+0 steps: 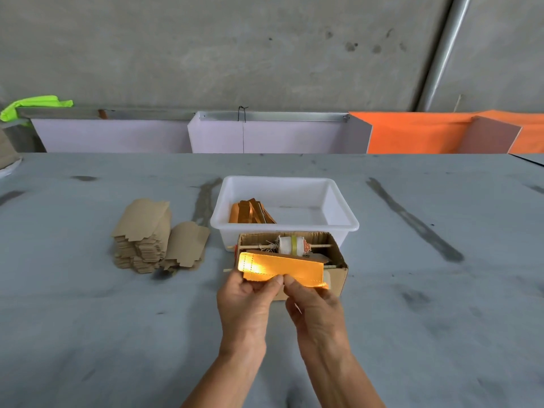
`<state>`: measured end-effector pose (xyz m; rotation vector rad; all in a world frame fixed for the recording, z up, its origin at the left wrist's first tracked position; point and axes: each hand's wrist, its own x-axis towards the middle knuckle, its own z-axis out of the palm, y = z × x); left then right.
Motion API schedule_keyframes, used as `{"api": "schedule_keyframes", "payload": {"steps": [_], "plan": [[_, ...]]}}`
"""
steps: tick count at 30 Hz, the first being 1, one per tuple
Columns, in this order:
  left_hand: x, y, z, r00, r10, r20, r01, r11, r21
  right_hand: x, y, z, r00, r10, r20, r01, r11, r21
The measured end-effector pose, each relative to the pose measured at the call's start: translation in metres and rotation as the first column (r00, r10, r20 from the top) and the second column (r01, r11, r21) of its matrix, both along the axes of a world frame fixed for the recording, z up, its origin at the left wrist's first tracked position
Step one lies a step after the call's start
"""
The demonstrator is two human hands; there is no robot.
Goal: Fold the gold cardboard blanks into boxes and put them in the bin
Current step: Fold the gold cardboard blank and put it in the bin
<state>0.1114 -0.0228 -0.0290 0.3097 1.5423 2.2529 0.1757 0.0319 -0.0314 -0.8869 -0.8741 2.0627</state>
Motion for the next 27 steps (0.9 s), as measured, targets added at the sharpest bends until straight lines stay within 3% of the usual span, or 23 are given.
{"api": "schedule_keyframes", "payload": {"steps": [6,14,22,27], "plan": [[-0.005,-0.007,-0.003,0.999,0.046,0.004,-0.046,0.999,-0.015,0.004,0.003,0.000,1.000,0.019,-0.022,-0.020,1.000,-0.016],[-0.015,-0.015,-0.010,0.998,-0.015,0.056,0.015,1.000,-0.005,0.014,0.011,0.000,0.998,0.051,-0.040,-0.053,0.997,-0.051],[-0.021,-0.020,-0.010,0.984,-0.159,-0.075,0.156,0.986,-0.053,0.012,0.007,0.003,0.957,0.064,-0.283,-0.133,0.964,-0.231],[-0.029,-0.023,0.003,0.959,-0.282,-0.013,0.281,0.959,-0.040,0.014,0.014,0.000,0.958,0.070,-0.279,-0.110,0.985,-0.132]]}}
